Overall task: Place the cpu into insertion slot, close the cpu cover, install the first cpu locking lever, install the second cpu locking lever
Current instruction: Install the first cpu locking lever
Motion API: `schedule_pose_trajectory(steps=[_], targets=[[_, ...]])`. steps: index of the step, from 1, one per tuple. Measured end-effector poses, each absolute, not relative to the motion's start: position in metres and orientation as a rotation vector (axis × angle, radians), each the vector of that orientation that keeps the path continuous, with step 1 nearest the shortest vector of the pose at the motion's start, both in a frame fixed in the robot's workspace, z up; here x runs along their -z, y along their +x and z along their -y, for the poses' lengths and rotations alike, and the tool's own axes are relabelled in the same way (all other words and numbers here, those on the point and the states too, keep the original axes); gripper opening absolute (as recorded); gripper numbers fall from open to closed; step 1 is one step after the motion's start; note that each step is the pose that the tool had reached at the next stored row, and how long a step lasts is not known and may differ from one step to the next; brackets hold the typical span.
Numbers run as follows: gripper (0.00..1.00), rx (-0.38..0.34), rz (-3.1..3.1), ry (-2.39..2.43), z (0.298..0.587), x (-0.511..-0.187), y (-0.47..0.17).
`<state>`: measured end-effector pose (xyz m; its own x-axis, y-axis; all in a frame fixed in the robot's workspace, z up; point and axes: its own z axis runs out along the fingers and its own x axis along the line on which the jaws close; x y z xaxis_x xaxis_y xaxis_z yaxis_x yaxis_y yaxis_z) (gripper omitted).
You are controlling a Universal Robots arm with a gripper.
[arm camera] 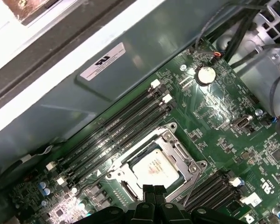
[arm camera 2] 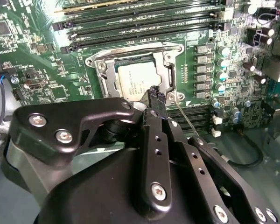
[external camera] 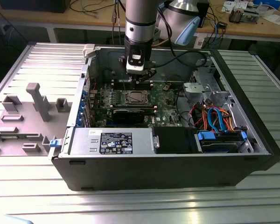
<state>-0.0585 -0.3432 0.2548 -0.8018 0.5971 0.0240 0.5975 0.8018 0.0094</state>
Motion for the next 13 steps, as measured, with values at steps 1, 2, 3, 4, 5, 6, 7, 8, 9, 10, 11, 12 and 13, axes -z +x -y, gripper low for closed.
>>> schedule_pose_trajectory(steps=[1,2,3,4,5,6,7,8,9,10,11,12,13], targets=[[0.11,0.026,2.968,-0.967,0.3432,-0.2548,-0.0586],[0.11,0.026,2.969,-0.964,0.3432,-0.2548,-0.0585],[0.11,0.025,2.969,-0.964,0.3432,-0.2548,-0.0586],[0.11,0.026,2.969,-0.964,0.3432,-0.2548,-0.0585],[0.11,0.026,2.969,-0.964,0.3432,-0.2548,-0.0586],[0.11,0.025,2.969,-0.964,0.3432,-0.2548,-0.0585],[0.11,0.026,2.969,-0.964,0.3432,-0.2548,-0.0585],[0.11,0.026,2.969,-0.963,0.3432,-0.2548,-0.0585],[0.11,0.026,2.969,-0.963,0.3432,-0.2548,-0.0585],[0.11,0.026,2.969,-0.963,0.3432,-0.2548,-0.0586],[0.11,0.026,2.969,-0.963,0.3432,-0.2548,-0.0585],[0.11,0.026,2.969,-0.963,0.3432,-0.2548,-0.0585],[0.11,0.026,2.969,-0.963,0.3432,-0.2548,-0.0585]])
